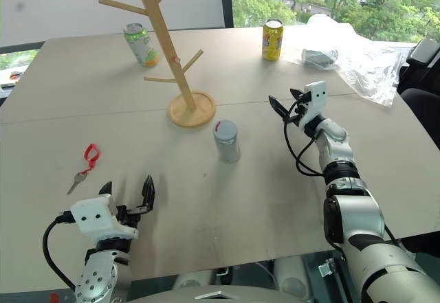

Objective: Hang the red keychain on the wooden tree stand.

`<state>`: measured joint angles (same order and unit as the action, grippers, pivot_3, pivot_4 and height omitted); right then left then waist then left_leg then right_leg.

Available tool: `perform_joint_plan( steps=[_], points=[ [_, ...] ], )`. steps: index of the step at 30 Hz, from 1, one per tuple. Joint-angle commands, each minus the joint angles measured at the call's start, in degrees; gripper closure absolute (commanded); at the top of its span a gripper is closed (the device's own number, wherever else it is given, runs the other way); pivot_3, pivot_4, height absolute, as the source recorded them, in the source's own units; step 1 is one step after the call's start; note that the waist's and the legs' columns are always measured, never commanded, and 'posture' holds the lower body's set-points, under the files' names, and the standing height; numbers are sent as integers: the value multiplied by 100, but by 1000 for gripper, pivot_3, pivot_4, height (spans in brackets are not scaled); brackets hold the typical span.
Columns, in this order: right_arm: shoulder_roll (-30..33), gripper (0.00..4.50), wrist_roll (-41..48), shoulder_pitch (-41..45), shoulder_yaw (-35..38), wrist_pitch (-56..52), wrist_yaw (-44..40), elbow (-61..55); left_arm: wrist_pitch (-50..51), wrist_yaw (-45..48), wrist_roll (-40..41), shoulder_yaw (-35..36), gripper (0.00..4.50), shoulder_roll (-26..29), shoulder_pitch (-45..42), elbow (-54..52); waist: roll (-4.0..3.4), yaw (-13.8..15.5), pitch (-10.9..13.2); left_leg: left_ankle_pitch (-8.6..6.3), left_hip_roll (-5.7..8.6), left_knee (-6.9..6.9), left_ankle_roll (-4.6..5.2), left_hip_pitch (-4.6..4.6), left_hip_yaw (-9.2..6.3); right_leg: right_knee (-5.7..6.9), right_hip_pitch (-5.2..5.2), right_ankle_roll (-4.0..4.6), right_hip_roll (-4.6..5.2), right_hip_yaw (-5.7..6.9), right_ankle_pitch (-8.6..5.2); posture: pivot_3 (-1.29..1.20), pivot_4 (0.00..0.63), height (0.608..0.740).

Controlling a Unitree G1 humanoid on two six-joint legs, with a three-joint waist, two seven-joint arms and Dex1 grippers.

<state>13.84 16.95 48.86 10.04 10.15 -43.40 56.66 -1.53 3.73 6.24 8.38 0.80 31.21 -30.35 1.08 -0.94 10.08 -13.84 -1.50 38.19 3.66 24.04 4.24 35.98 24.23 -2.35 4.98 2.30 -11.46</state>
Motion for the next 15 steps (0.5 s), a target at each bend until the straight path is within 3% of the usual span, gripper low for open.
perform_joint_plan(
  steps=[1,15],
  points=[
    [33,0,28,109,104,134,-25,-147,-76,29,-37,-50,37,56,-61,-156,0,1,0,0,0,0,0,0,0,0,0,0,0,0,0,0,150,740],
    [60,0,11,45,147,180,-33,-107,10,30,-41,-60,37,119,-147,-142,0,0,0,0,0,0,1,0,0,0,0,0,0,0,0,0,150,740]
  ],
)
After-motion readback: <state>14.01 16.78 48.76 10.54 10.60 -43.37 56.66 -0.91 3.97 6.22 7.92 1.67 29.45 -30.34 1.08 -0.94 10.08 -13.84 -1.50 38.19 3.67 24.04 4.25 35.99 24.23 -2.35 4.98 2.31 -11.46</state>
